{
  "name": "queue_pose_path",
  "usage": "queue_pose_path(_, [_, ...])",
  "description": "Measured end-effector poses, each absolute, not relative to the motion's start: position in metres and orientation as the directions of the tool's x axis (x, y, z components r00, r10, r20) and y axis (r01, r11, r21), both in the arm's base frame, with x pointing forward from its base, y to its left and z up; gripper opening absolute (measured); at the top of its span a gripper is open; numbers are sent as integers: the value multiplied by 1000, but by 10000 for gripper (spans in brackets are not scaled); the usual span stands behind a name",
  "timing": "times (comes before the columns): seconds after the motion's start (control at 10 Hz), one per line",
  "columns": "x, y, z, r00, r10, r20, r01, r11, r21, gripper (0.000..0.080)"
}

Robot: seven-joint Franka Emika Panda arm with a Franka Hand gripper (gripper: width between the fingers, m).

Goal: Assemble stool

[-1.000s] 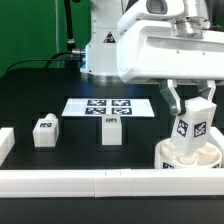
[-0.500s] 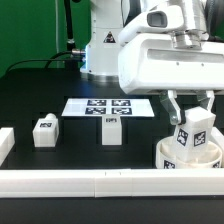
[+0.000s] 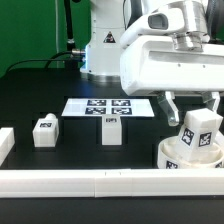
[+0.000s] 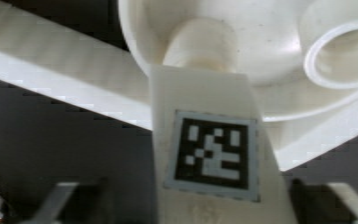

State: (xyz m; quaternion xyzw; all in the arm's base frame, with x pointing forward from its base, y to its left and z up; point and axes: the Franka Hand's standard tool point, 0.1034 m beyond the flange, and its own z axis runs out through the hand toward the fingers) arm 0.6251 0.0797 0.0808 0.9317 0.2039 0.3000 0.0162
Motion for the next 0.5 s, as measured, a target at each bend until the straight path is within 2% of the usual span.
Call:
queue_pose_path(0.1, [625,80,81,737,390,552,370,-916,153,592])
queue_pose_path(0.2, [625,79,81,738,390,550,370,-916,152,592])
queue_pose_path(0.3, [626,76,83,743,390,544,370,-917,152,639])
queue_pose_path(0.5, [626,76,85,743,392,542,372,-916,153,647])
